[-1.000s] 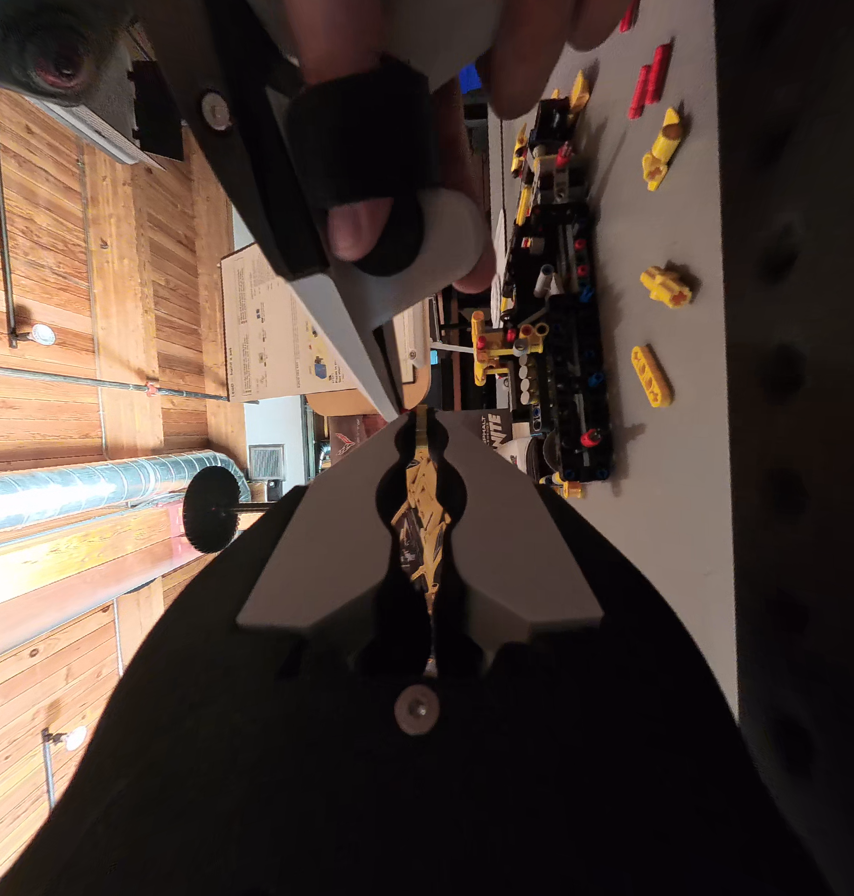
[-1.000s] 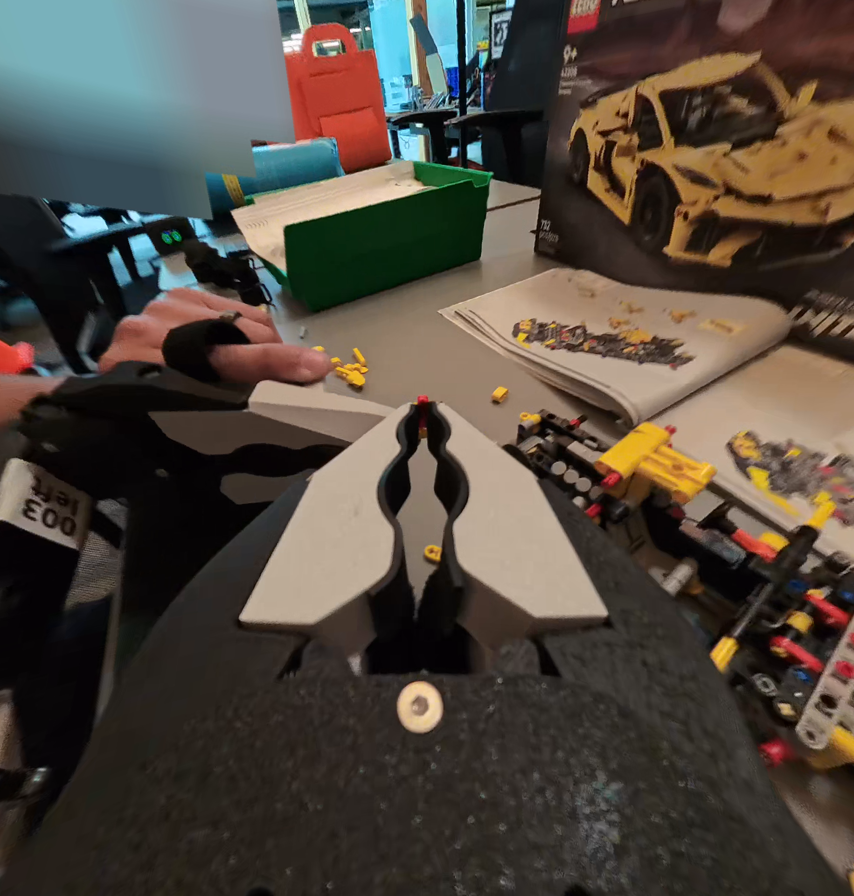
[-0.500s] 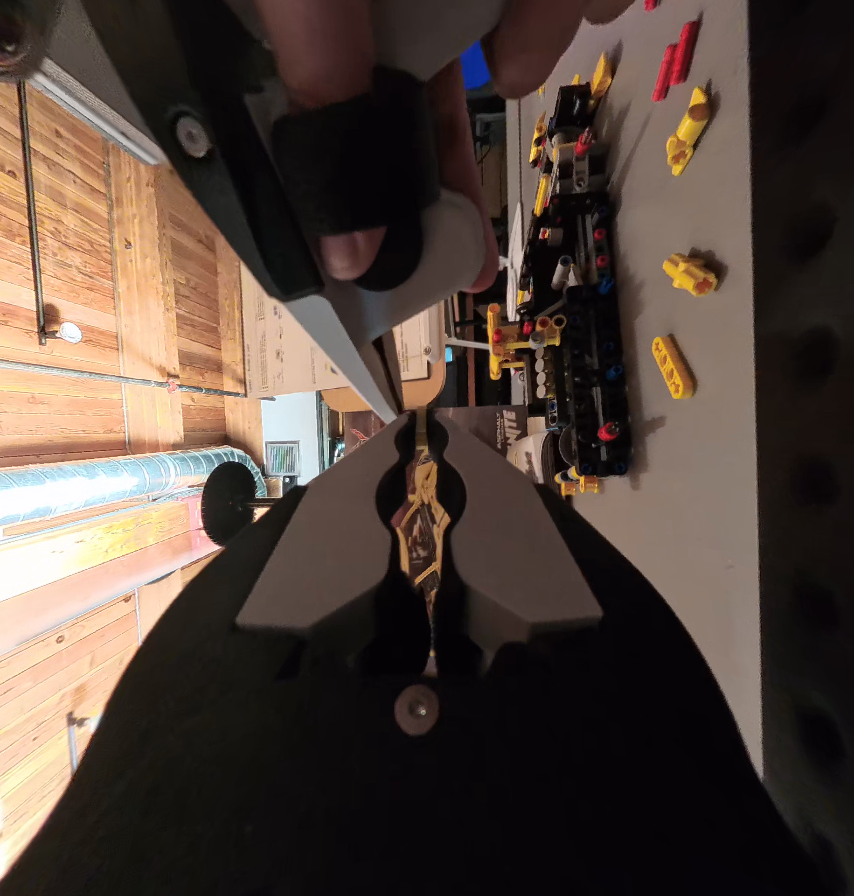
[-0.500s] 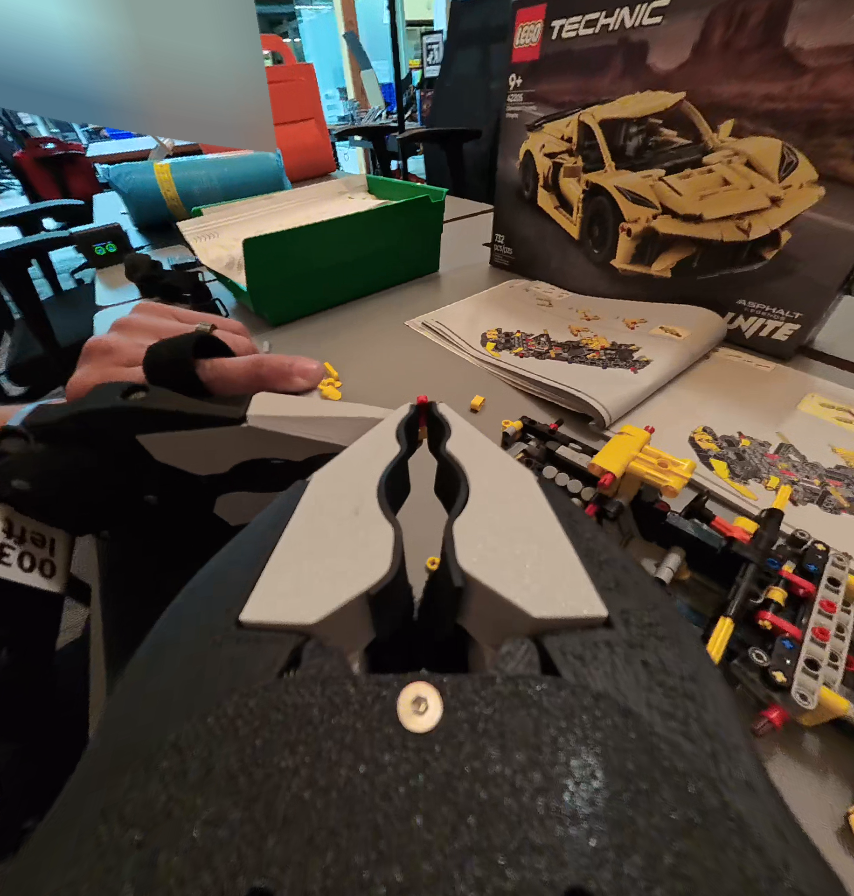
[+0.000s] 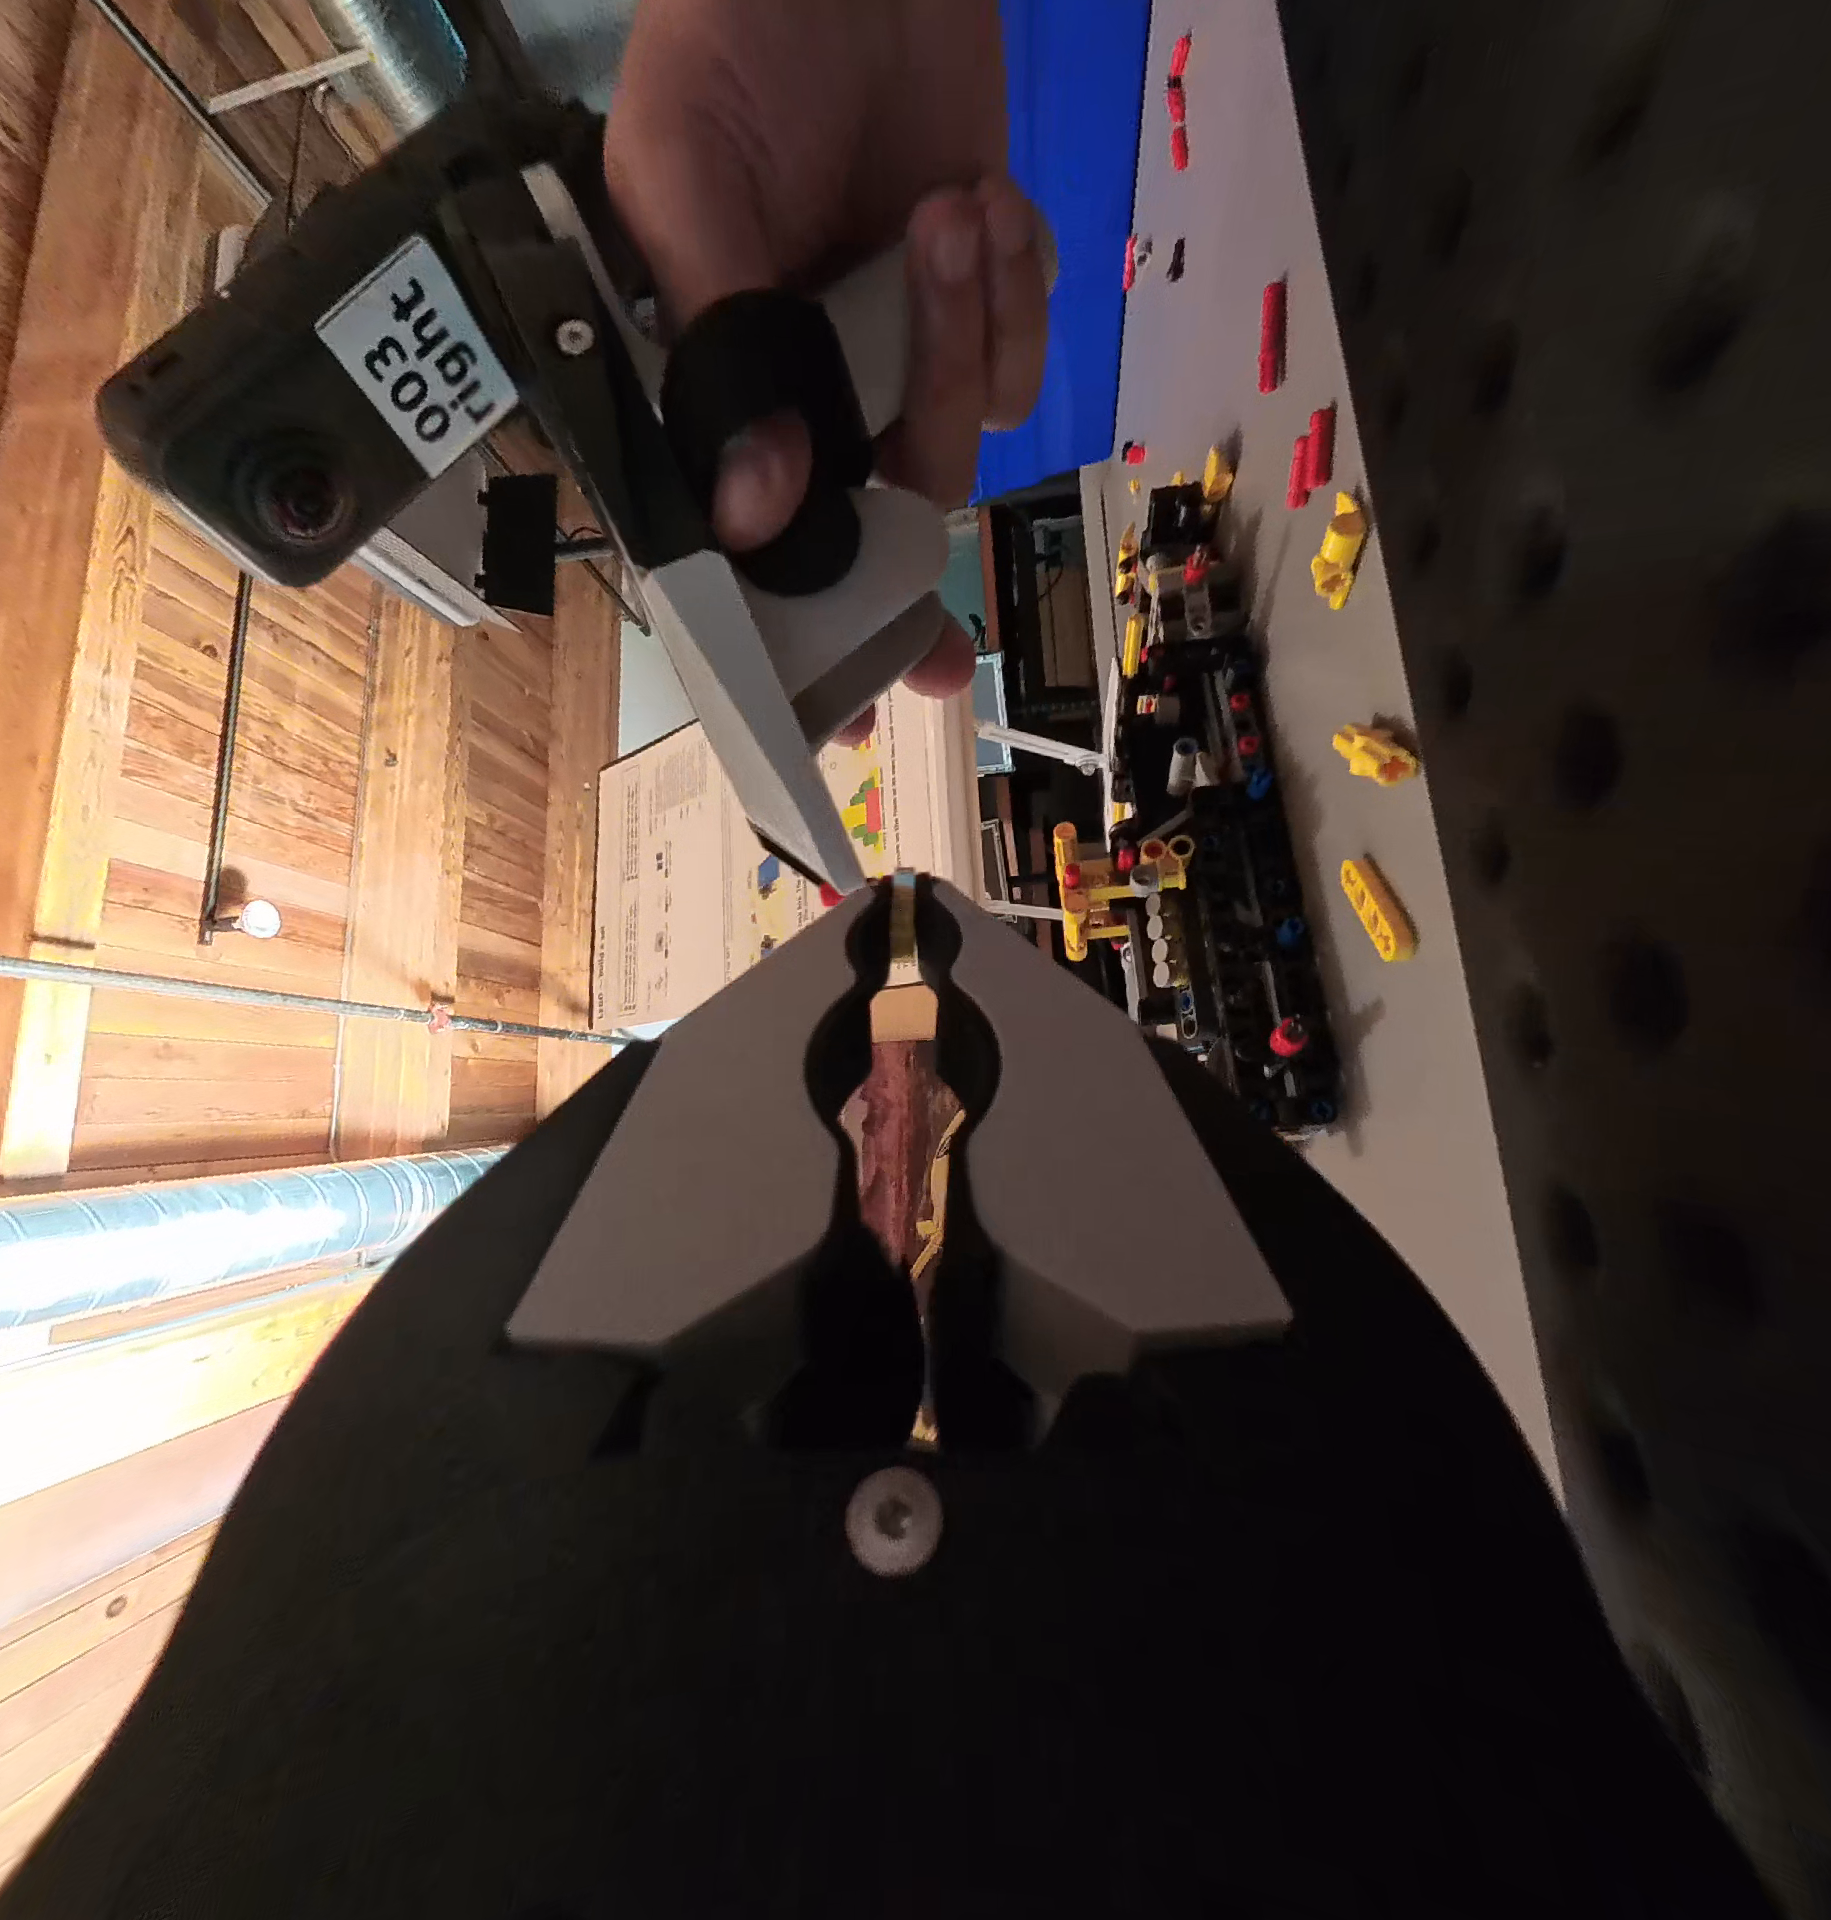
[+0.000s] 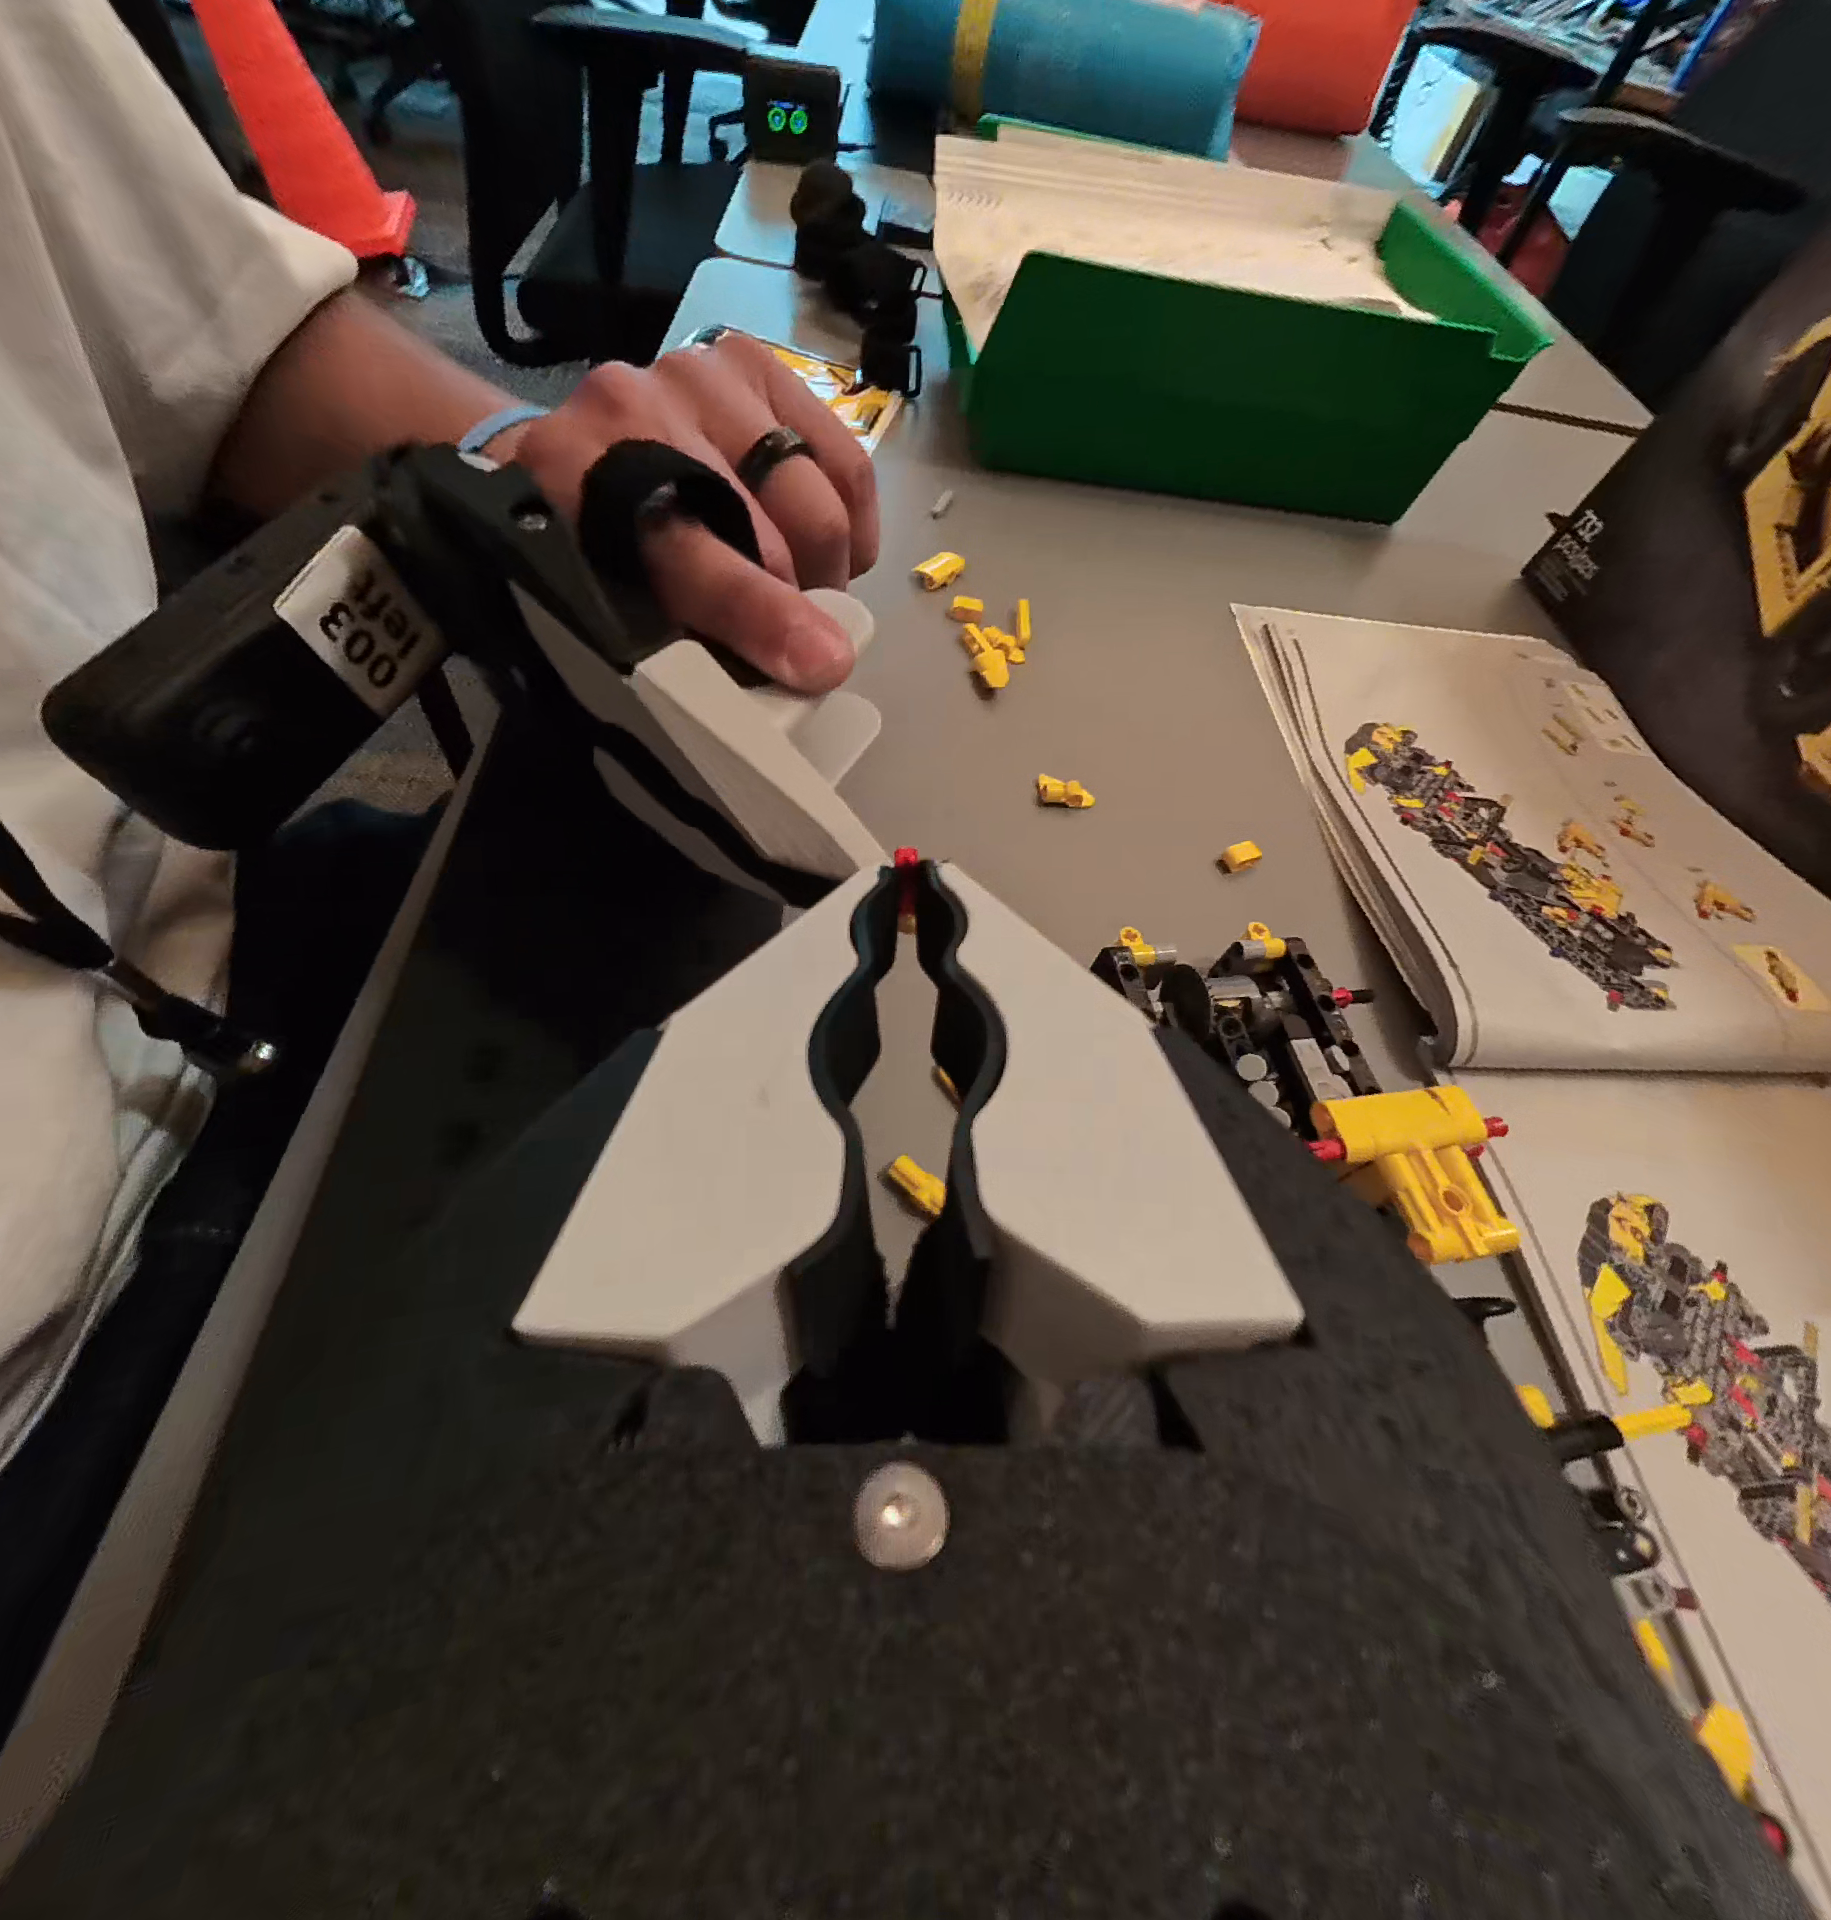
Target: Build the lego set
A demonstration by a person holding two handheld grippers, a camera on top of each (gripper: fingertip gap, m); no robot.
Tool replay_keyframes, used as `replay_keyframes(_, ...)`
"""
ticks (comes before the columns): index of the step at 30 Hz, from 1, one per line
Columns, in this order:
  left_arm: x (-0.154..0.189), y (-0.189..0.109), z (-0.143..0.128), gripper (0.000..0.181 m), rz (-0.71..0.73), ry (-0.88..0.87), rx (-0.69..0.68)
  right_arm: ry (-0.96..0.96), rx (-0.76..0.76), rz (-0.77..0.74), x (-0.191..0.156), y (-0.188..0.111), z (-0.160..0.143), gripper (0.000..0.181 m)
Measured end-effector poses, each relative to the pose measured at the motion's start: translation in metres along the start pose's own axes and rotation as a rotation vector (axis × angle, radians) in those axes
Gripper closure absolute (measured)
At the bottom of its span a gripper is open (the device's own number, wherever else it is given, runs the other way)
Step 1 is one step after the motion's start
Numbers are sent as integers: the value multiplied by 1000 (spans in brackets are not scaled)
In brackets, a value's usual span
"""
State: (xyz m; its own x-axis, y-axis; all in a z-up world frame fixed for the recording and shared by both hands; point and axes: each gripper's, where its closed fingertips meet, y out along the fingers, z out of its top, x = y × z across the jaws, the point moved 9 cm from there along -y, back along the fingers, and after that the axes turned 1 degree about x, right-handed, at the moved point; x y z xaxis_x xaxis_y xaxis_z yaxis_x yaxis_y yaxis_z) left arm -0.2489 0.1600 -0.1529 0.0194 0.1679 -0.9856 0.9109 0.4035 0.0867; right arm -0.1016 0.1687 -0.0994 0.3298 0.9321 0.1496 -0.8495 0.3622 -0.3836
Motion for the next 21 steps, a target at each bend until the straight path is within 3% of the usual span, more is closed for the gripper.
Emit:
replay_keyframes(9,0,-3,0,178,-25,-36,41,34,21,167,10,2,-4,178)
replay_keyframes(15,-4,-2,-2,178,-50,-139,42,45,51,185,13,3,-6,178)
replay_keyframes(21,-9,-2,-3,178,-67,-255,59,209,125,223,16,4,-11,178)
